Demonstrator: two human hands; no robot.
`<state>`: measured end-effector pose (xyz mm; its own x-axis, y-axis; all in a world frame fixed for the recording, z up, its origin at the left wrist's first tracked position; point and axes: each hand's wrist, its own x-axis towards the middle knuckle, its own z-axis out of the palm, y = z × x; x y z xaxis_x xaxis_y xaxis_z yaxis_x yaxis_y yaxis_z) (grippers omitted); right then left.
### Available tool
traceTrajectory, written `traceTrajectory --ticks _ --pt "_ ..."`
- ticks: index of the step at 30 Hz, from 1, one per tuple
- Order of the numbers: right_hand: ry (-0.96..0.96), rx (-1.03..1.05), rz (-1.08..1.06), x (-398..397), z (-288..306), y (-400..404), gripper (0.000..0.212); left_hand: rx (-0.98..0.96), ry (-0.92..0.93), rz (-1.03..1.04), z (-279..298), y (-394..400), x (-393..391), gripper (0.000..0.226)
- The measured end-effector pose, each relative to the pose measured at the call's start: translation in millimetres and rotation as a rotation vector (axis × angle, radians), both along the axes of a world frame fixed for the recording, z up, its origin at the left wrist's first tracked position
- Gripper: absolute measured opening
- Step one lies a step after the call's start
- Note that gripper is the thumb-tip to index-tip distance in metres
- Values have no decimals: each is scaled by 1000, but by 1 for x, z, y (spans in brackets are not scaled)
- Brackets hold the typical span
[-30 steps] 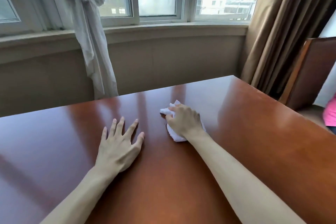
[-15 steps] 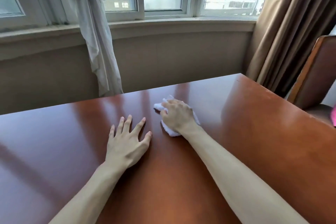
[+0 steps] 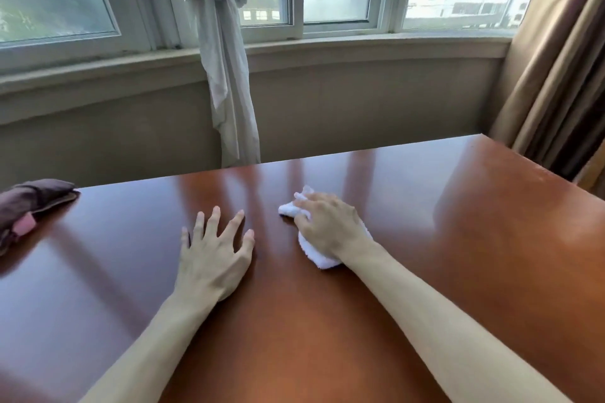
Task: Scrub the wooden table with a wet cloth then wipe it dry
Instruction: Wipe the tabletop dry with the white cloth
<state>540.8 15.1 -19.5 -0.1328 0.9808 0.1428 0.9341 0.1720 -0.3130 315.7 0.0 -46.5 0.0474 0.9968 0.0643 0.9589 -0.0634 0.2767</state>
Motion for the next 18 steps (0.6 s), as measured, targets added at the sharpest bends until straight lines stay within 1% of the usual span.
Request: traceTrajectory --ticks 3,5,7,10,12,15,17,18 --pt "-4 -8 -169 5 -2 72 39 29 -4 22 -7 4 0 62" --pt "-40 14 -250 -7 -6 105 47 50 0 27 -9 7 0 63" --pt "-63 21 -215 -35 -8 118 54 47 -16 33 -9 7 -1 62" --pt "-82 19 28 -74 -14 87 57 28 -30 28 -5 6 0 63" --pt "-25 -24 114 -74 -5 52 58 17 -99 39 0 6 -2 63" --pt "-13 -12 178 -54 1 -13 53 30 -244 80 11 0 -2 58" --pt "-7 -22 187 -34 2 -54 48 60 -280 48 20 -14 9 55" --pt "0 -22 154 -20 3 -68 47 63 -270 3 25 -24 17 54"
